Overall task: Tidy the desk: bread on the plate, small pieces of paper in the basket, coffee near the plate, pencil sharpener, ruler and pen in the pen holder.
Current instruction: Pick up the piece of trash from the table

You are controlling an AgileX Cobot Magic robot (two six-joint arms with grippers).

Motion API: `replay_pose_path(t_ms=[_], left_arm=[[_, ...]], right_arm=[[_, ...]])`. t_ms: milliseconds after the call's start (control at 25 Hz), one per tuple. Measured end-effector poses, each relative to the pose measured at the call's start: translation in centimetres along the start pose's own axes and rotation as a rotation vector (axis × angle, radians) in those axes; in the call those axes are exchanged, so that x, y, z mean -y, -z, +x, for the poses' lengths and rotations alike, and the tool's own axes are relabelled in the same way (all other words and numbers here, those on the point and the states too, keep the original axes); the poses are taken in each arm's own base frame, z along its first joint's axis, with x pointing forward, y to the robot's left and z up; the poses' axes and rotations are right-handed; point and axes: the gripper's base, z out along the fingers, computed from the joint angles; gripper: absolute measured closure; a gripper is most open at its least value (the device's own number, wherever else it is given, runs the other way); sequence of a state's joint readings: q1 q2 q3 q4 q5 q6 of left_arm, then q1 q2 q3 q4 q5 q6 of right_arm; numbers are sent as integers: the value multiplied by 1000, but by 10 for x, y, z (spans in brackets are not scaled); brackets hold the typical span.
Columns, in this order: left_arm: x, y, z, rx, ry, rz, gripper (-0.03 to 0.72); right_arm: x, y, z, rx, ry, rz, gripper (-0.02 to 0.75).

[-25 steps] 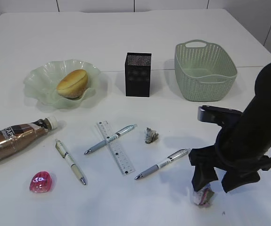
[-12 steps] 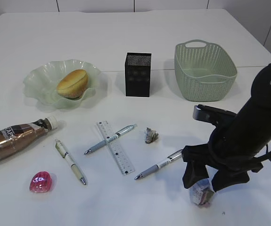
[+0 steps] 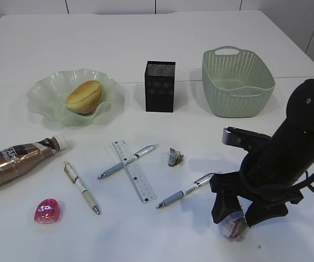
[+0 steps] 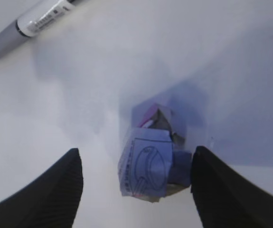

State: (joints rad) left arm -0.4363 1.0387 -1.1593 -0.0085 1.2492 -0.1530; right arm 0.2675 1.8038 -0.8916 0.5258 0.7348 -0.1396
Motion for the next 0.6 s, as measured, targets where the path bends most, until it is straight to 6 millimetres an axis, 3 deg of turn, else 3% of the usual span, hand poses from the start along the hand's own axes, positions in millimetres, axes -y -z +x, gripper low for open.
replay_pose_path(t_ms=[240, 440, 480, 520, 600], left_arm=[[0, 0, 0, 0, 0, 0, 249], [0, 0, 0, 0, 0, 0, 260], [0, 0, 0, 0, 0, 0, 262], [0, 0, 0, 0, 0, 0, 263], [0, 0, 0, 0, 0, 0, 263]], right_arm=[[0, 0, 0, 0, 2, 0, 186], [2, -1, 0, -7, 24, 20, 332], [2, -1, 0, -7, 24, 20, 332], [2, -1, 0, -7, 28, 23, 407], [2, -1, 0, -7, 28, 23, 407]])
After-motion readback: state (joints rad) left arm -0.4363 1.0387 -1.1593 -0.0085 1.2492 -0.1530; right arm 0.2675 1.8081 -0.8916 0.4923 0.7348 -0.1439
